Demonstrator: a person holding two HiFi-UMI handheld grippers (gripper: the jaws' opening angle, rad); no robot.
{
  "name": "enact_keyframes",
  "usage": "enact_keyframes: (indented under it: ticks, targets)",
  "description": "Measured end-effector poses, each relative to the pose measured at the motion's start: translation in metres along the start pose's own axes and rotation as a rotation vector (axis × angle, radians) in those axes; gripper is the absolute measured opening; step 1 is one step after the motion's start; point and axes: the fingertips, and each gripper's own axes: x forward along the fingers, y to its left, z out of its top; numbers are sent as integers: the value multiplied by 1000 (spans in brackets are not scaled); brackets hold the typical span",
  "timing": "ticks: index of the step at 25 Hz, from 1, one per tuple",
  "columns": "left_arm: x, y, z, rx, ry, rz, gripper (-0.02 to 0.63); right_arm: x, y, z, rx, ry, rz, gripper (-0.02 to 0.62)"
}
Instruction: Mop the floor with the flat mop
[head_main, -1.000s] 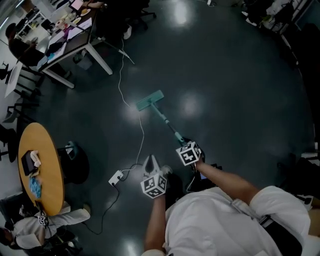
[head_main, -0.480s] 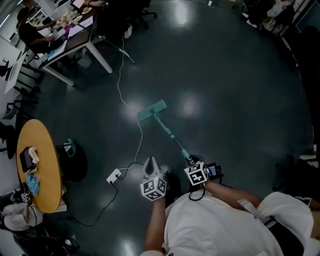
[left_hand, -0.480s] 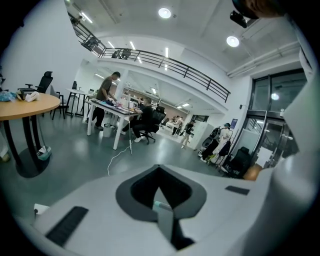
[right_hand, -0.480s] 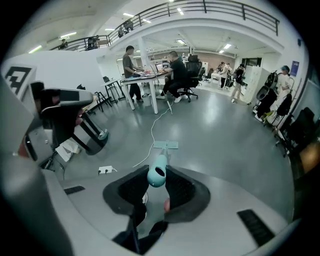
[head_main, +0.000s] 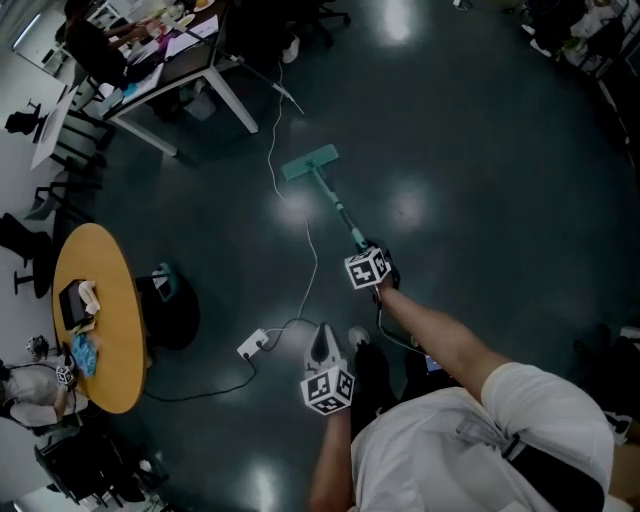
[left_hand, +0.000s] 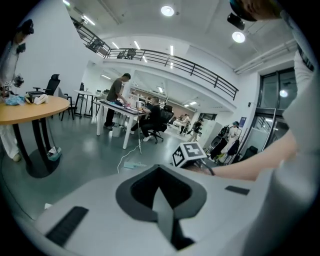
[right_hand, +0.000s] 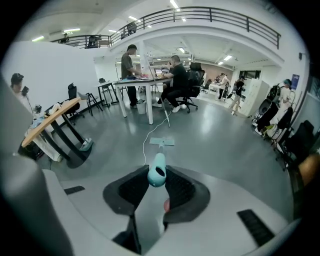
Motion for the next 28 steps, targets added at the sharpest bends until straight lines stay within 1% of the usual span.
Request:
enact_keyframes:
  ticks: [3, 6, 8, 11, 15, 17, 19, 21, 23, 28]
  targets:
    - [0, 21, 0, 0, -7, 27, 6, 30, -1, 30, -10, -16, -9, 109]
    - [6, 36, -4, 2, -4, 27, 6, 26, 0, 36, -31, -17, -1, 108]
    - [10, 34, -7, 1, -1, 14, 6, 8, -3, 19, -47, -3, 15, 109]
    - [11, 19, -10, -10, 3, -14, 6, -37, -11, -29, -69, 36, 51, 109]
    - [6, -10, -4, -8, -11, -71, 6, -139, -24, -76, -62, 75, 101, 109]
    - [1, -25, -1, -17, -22, -100, 6, -190, -29, -91, -65, 76, 119, 109]
    - [-5, -37, 1, -18, -34, -126, 6, -224, -29, -101, -71, 63, 126, 109]
    - [-10, -46, 0, -12, -36, -149, 6, -236, -26, -107, -66, 46, 131, 109]
    - [-11, -53, -7, -6, -27, -162, 6, -236, -24, -111, -63, 29, 134, 109]
    - [-16, -71, -19, 20, -5, -193, 6, -239, -22, -108, -70, 2, 141, 109]
